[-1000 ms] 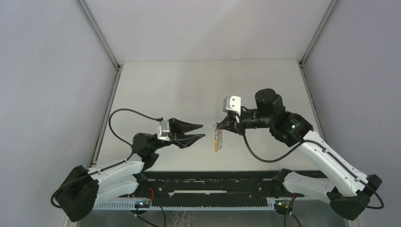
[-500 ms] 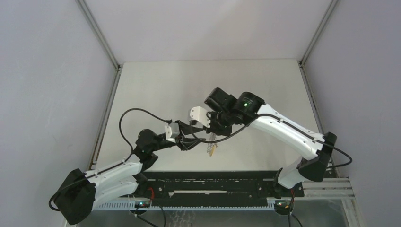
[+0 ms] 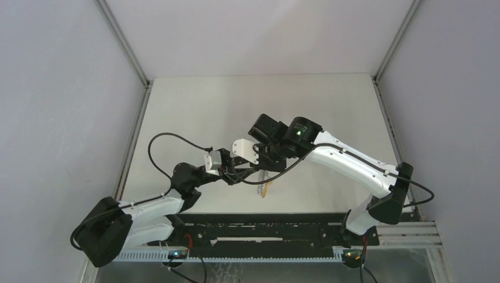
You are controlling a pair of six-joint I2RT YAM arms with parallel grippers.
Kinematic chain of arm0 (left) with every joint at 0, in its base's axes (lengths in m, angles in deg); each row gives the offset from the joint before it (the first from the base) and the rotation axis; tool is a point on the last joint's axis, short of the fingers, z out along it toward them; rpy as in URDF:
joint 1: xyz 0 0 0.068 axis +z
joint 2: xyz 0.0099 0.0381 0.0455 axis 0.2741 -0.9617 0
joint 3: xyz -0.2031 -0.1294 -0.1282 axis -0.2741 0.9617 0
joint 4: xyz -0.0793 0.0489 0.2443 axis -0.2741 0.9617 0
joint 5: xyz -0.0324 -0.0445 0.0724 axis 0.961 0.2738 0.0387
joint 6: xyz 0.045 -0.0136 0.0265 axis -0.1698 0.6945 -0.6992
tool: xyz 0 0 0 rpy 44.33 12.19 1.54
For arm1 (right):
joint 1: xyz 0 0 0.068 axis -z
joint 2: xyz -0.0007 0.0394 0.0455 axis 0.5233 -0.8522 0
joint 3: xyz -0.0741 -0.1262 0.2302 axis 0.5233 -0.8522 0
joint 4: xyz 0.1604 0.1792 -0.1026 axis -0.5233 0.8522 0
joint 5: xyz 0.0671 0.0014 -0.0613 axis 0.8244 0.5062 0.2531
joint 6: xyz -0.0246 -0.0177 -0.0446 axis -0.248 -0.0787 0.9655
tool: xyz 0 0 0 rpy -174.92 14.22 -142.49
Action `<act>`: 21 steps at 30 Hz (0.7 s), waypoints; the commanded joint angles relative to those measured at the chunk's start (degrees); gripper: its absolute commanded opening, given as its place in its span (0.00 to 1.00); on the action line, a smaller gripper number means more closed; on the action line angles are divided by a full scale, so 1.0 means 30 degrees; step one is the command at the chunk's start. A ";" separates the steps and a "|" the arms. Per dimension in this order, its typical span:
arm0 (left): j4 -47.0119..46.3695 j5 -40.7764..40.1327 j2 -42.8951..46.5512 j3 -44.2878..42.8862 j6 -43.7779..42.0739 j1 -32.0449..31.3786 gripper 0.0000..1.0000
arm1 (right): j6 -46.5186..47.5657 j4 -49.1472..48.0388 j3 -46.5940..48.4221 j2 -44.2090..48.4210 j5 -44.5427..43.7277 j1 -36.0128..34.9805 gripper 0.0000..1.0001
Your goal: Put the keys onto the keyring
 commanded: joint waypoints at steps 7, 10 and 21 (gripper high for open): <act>-0.4485 0.0618 -0.2091 -0.0107 0.1814 -0.0305 0.39 | 0.0508 -0.1569 -0.0192 0.1679 0.0680 -0.0120 0.00; -0.4398 0.0654 -0.2200 -0.0231 0.1728 -0.0382 0.38 | 0.0582 -0.1597 -0.0192 0.1692 0.0702 -0.0292 0.00; -0.3043 0.0860 -0.2422 -0.0923 0.0960 -0.0920 0.34 | 0.0643 -0.1950 -0.0236 0.1656 0.0825 -0.0433 0.00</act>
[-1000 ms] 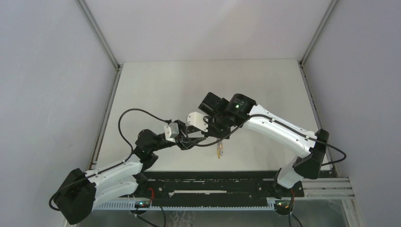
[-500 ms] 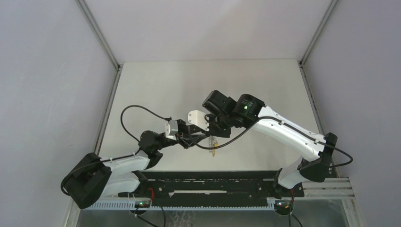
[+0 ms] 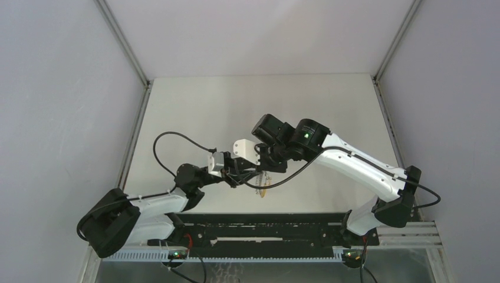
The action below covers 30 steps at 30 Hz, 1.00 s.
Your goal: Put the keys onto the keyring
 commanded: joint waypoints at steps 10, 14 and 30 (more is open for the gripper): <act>0.0769 0.0199 -0.0233 -0.1190 -0.0826 -0.0566 0.27 | 0.0236 -0.1241 0.0135 0.0533 0.0512 -0.0421 0.00; 0.0782 0.0358 -0.0075 -0.1230 -0.0677 -0.0599 0.23 | 0.0253 -0.1237 0.0108 0.0525 0.0598 -0.0449 0.00; 0.0863 0.0365 0.0762 -0.1059 -0.0550 -0.0599 0.19 | 0.0217 -0.1260 0.0011 0.0532 0.0587 -0.0514 0.00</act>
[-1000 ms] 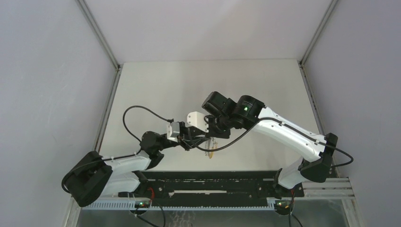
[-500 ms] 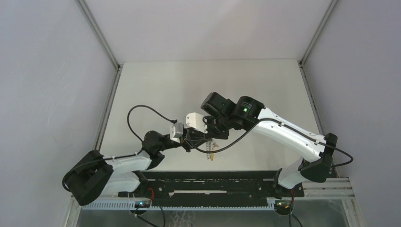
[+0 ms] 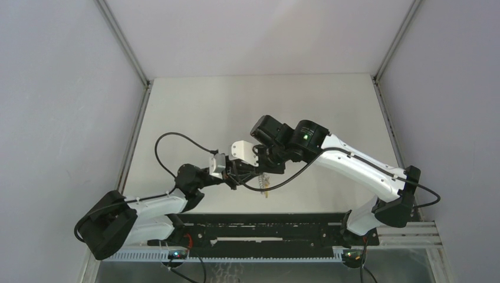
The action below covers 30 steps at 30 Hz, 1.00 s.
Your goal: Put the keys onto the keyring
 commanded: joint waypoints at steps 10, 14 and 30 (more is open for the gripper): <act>-0.0249 0.0237 -0.0210 -0.1208 -0.0290 -0.0111 0.18 | 0.0175 -0.0837 0.0164 0.0534 0.0272 -0.0347 0.00; 0.0465 0.0216 -0.0069 -0.1360 -0.0569 -0.0111 0.13 | 0.0234 -0.0894 0.0179 0.0596 0.0320 -0.0381 0.00; -0.0983 -0.2297 0.0883 0.0434 -0.1807 -0.0059 0.00 | -0.0695 -0.2975 -0.1229 0.2392 -0.0314 -0.0162 0.27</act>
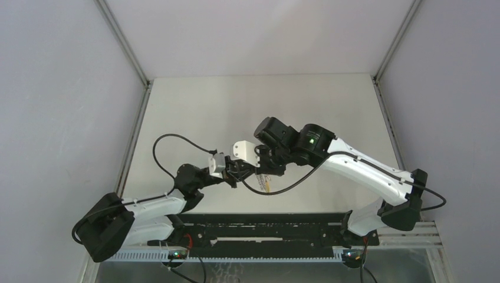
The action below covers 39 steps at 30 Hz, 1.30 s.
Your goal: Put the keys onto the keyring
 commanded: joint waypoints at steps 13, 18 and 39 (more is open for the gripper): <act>-0.3408 -0.0163 0.0493 0.1873 -0.1023 0.1549 0.00 | -0.5518 -1.4524 -0.8625 0.9998 -0.1349 0.4466 0.63; -0.3362 0.0469 0.0427 0.1831 -0.0348 0.2223 0.00 | -0.9780 -1.7510 -1.1445 1.1473 -0.2740 0.7020 0.81; 0.5337 -0.0305 0.2767 0.0588 -0.1931 0.3639 0.00 | -1.8295 -1.6002 -1.2581 0.1018 0.3167 1.7158 0.62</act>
